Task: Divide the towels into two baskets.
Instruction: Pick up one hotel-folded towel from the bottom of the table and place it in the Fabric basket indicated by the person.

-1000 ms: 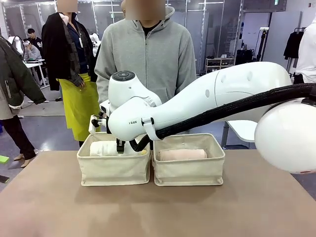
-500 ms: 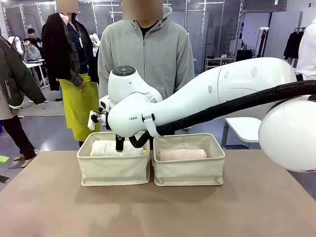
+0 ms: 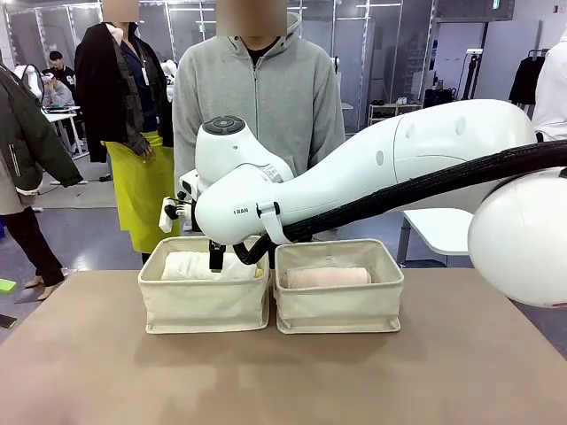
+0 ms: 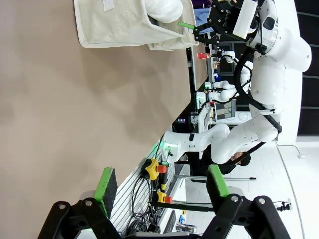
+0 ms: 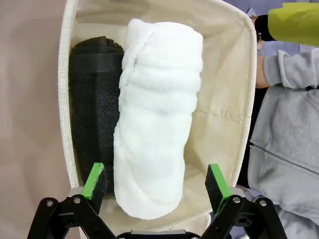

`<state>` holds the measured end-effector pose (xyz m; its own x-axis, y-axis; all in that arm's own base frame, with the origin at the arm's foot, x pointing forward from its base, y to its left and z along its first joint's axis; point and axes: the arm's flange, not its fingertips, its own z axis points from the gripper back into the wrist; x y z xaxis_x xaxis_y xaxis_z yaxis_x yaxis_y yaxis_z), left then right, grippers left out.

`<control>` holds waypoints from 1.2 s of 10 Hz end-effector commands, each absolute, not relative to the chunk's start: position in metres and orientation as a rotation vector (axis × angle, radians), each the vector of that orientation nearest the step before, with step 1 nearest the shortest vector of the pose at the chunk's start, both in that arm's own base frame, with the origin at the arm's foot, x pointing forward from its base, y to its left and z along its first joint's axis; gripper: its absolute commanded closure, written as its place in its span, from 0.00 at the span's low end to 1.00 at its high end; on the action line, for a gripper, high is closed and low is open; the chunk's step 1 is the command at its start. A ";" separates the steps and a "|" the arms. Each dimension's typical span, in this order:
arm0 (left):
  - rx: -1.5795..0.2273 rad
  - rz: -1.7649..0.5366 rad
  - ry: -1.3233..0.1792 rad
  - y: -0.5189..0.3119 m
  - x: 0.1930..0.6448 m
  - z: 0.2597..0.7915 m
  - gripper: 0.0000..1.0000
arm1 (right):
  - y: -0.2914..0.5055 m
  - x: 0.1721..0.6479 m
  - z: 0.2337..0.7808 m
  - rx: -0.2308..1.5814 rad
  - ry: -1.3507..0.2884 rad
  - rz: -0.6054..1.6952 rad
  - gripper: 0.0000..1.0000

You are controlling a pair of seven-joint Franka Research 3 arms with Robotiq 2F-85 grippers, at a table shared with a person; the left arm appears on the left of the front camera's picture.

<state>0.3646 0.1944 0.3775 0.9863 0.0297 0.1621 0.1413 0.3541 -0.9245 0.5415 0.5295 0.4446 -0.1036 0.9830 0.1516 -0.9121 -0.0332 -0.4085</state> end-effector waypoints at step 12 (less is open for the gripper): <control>-1.223 -0.071 -0.179 0.193 0.362 0.380 0.08 | 0.462 0.495 0.475 -0.049 -0.471 1.471 0.00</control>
